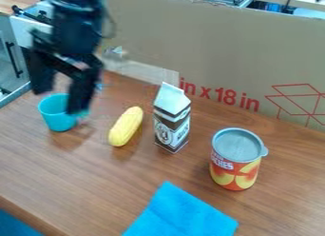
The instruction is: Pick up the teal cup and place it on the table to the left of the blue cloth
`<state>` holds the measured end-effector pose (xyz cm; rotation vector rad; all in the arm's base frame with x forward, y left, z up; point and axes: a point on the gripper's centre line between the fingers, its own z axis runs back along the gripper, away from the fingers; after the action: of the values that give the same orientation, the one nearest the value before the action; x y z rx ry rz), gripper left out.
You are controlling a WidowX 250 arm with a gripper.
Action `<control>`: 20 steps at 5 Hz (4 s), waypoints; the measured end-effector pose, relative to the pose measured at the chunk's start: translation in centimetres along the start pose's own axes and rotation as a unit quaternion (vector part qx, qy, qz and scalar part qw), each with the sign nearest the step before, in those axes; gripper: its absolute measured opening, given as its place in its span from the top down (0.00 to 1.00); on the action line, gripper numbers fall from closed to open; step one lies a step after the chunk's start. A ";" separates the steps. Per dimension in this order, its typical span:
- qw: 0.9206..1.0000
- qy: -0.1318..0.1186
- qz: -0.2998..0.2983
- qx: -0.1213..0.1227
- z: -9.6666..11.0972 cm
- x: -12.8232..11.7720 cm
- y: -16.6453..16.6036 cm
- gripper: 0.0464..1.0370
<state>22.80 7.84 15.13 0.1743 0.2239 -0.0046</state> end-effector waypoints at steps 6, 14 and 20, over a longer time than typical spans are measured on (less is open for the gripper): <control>0.999 -0.033 -0.002 -0.025 -6.6 7.9 5.8 0.03; 0.999 -0.001 0.034 -0.012 -9.5 7.5 5.6 0.91; 0.993 0.053 -0.106 -0.023 -11.2 0.3 -11.9 0.89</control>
<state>20.33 -1.94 2.23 0.1049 0.3470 -0.2015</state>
